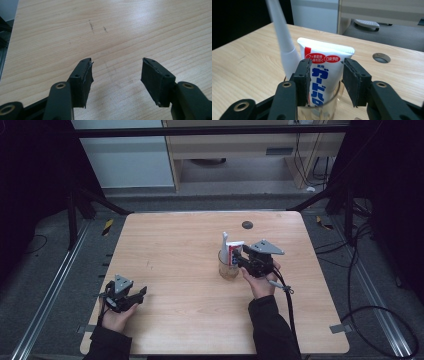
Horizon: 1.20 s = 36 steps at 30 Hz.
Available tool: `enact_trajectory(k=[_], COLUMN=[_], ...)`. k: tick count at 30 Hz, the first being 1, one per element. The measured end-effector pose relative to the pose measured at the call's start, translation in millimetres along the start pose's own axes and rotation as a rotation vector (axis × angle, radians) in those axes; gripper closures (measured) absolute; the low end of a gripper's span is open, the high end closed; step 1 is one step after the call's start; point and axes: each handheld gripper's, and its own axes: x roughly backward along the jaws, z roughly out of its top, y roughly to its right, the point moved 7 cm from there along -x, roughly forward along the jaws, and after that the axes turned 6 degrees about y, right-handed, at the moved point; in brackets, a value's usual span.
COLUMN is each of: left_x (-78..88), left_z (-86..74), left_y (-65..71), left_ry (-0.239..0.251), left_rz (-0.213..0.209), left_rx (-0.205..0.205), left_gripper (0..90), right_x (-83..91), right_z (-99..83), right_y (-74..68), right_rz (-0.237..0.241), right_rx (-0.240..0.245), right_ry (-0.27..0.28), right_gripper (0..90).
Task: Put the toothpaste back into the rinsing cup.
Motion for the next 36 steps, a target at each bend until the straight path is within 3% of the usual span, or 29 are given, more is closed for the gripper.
enact_trajectory(k=[5,7,8,10,17,26,31,36], left_x=[-0.6,-0.4,-0.3,-0.2,-0.7,0.1,-0.4,-0.2], left_z=[-1.1,-1.2,-1.3,-1.6,-2.1,-2.7,-3.1,-3.1], left_y=[0.3,0.2,0.1,0.0,0.9,0.6,0.5,-0.2], left_ry=[-0.005,-0.005,-0.005,-0.007,-0.009,-0.008,-0.009,-0.007], left_rz=[-0.005,-0.006,-0.007,-0.007,-0.014,-0.022,-0.023,-0.022], left_rx=[0.003,0.007,0.008,0.011,0.009,0.014,0.015,0.014], left_gripper=[40.7,40.3,40.3,40.0,39.2,36.2,34.9,34.0], right_x=[17.3,27.8,27.8,38.9,62.0,79.0,85.9,88.7], right_z=[-3.6,-10.7,-10.7,-21.4,-49.2,-75.7,-93.5,-99.3], right_y=[5.8,11.0,11.0,18.0,38.0,58.3,66.3,73.4], right_rz=[0.0,0.01,0.01,0.008,0.001,-0.048,-0.077,-0.095], right_rx=[0.014,0.007,0.007,0.001,-0.052,-0.031,-0.011,-0.013], right_ry=[-0.054,-0.078,-0.078,-0.089,-0.107,-0.157,-0.217,-0.231], right_gripper=[49.1,37.2,37.2,27.8,19.9,14.6,11.8,11.0])
